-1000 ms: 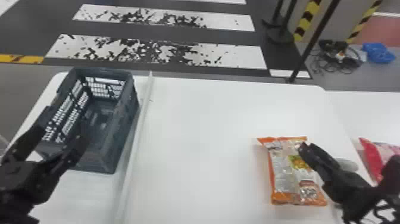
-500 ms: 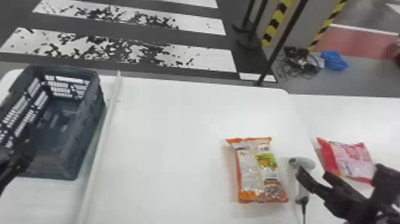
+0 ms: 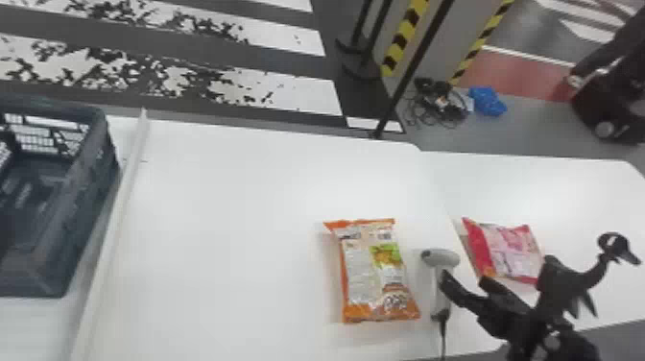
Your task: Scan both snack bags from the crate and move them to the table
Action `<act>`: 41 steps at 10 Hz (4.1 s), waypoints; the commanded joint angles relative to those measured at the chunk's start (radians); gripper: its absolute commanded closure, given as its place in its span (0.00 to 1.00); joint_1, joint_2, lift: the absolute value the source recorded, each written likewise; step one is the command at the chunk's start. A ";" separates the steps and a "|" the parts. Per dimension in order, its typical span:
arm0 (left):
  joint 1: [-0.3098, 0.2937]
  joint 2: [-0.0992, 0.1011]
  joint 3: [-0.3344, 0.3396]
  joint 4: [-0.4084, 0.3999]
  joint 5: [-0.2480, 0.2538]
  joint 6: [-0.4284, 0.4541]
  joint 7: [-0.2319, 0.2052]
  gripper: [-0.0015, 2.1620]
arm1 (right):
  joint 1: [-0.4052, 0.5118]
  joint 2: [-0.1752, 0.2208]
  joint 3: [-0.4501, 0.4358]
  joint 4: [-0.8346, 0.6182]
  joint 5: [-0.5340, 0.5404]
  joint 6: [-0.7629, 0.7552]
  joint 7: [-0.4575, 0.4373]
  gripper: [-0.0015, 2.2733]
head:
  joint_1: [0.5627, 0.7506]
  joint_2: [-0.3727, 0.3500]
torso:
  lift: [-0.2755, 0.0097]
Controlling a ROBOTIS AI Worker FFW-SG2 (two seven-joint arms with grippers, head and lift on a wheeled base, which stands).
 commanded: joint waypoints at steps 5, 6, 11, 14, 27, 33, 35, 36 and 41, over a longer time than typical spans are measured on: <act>-0.012 0.003 -0.002 0.013 -0.020 0.000 0.008 0.04 | -0.103 -0.062 0.062 0.206 0.047 -0.063 0.015 0.03 | 0.70 0.05 | 0.66; -0.015 0.003 0.001 0.013 -0.020 0.000 0.009 0.04 | -0.108 -0.062 0.070 0.214 0.054 -0.050 0.014 0.05 | 0.70 0.05 | 0.66; -0.024 0.005 -0.001 0.013 -0.020 0.000 0.008 0.04 | -0.132 -0.088 0.038 0.204 0.062 0.060 0.080 0.99 | 0.70 0.08 | 0.66; -0.009 0.005 -0.001 0.002 -0.018 -0.034 0.003 0.04 | -0.085 -0.081 -0.007 0.117 0.041 0.029 0.078 0.99 | 0.70 0.04 | 0.66; 0.013 0.025 -0.021 -0.004 -0.012 -0.055 -0.006 0.04 | 0.061 0.111 0.157 -0.352 0.116 0.174 0.020 0.99 | 0.70 0.29 | 0.66; 0.010 0.026 -0.024 -0.006 -0.012 -0.052 -0.006 0.04 | 0.027 0.088 0.220 -0.268 0.169 0.164 0.014 0.99 | 0.70 0.34 | 0.66; 0.010 0.028 -0.024 -0.007 -0.012 -0.052 -0.006 0.04 | 0.018 0.082 0.232 -0.250 0.180 0.171 0.012 0.99 | 0.70 0.34 | 0.66; 0.010 0.026 -0.024 -0.009 -0.012 -0.052 -0.006 0.04 | 0.018 0.082 0.232 -0.251 0.179 0.167 0.012 0.99 | 0.70 0.34 | 0.66; 0.014 0.028 -0.022 -0.027 -0.014 -0.052 -0.006 0.04 | 0.027 0.080 0.085 -0.319 0.044 0.220 0.038 0.99 | 0.70 0.32 | 0.66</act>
